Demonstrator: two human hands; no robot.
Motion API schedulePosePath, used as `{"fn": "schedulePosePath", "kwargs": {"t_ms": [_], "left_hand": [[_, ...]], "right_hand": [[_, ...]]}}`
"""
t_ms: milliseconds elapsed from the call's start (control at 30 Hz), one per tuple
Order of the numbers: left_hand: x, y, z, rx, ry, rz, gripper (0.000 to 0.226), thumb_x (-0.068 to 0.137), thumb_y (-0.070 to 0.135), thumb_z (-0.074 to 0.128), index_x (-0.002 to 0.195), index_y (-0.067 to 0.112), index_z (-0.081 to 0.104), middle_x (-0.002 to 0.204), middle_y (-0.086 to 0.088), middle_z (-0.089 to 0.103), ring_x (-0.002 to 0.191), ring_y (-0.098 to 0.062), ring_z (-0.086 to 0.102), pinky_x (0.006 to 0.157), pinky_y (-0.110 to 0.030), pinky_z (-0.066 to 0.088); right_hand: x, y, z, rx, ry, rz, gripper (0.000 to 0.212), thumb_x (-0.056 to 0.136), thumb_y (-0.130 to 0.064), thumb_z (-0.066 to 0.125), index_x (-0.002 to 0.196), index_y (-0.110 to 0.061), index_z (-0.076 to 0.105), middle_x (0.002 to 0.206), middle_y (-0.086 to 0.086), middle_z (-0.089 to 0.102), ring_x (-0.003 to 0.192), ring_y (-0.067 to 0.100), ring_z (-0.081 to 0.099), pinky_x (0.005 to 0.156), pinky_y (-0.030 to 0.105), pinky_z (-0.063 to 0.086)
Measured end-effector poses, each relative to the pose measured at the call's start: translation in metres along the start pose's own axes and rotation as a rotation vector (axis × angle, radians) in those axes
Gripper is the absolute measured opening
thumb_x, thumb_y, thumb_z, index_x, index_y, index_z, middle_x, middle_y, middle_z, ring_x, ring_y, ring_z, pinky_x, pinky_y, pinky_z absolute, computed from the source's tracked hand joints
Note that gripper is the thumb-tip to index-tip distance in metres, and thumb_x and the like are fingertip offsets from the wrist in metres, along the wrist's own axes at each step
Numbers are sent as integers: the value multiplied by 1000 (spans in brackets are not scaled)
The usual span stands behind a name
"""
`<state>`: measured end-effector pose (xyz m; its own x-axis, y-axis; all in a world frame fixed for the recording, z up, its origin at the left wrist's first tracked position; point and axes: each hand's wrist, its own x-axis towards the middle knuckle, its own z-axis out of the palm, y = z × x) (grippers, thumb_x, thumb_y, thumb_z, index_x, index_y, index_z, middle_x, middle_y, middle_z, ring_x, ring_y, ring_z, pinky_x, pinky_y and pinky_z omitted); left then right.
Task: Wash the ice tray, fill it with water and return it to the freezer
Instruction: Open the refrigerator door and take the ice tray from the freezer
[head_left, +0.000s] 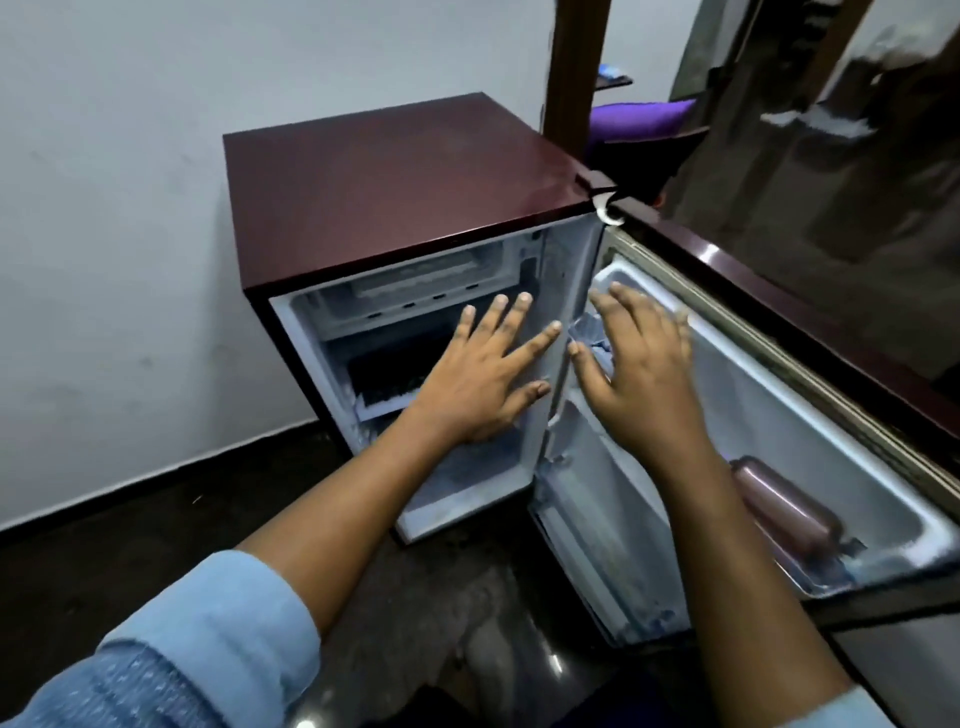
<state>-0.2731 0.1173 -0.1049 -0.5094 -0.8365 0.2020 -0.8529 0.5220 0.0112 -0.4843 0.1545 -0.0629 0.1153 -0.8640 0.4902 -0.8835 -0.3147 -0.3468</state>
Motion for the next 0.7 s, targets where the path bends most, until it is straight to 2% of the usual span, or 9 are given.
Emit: {"fn": "schedulePosePath", "kwargs": {"t_ms": [100,200,300,367,500,567,633,700], "left_hand": [[-17,-31,0,-16,-1,-107,72,107,64,26,170,33,9,178,-10,1,164,-35,3,131,-59,5],[-33,-53,8,-76,-15,-198,71,109,61,28,170,27,15,178,-9,1,164,-33,1,132,-57,4],[-39,-77,15,-141,-14,-267,70,110,58,34,169,22,22,178,-9,4,164,-30,1,132,-55,3],[-36,-96,22,-170,-2,-310,70,110,56,37,168,21,24,178,-10,6,164,-30,3,132,-55,4],[-36,-120,43,-307,42,-444,72,109,55,40,169,20,20,178,-10,5,164,-28,3,133,-52,5],[-37,-125,54,-390,79,-503,72,110,54,42,169,21,18,178,-9,3,164,-26,3,133,-47,7],[-34,-130,61,-469,136,-560,73,110,53,42,169,20,14,178,-8,3,164,-23,4,133,-44,10],[-29,-139,68,-551,187,-621,76,110,56,38,170,20,8,178,-6,2,164,-18,4,133,-41,12]], "right_hand": [[17,-19,27,82,-33,-45,52,102,-36,61,150,-18,52,154,7,50,143,31,45,126,58,17],[29,-32,57,192,-74,-75,49,102,-35,57,147,-15,55,150,6,53,141,27,46,122,54,31],[45,-41,85,328,-113,-50,47,103,-35,57,144,-14,57,148,4,56,141,24,47,118,43,38],[59,-44,105,392,-134,-23,45,103,-34,58,144,-15,57,146,3,57,139,23,49,116,42,40],[80,-40,145,428,-281,49,52,103,-39,60,151,-23,50,153,-2,48,142,20,43,115,40,39],[86,-34,164,449,-360,86,56,103,-41,60,155,-25,45,158,-3,44,145,18,40,113,35,37],[95,-27,183,497,-390,121,55,104,-39,61,155,-25,45,157,-4,44,144,13,40,108,28,34],[109,-21,203,576,-376,161,54,104,-38,62,154,-26,47,155,-6,48,142,10,44,109,29,39]]}}
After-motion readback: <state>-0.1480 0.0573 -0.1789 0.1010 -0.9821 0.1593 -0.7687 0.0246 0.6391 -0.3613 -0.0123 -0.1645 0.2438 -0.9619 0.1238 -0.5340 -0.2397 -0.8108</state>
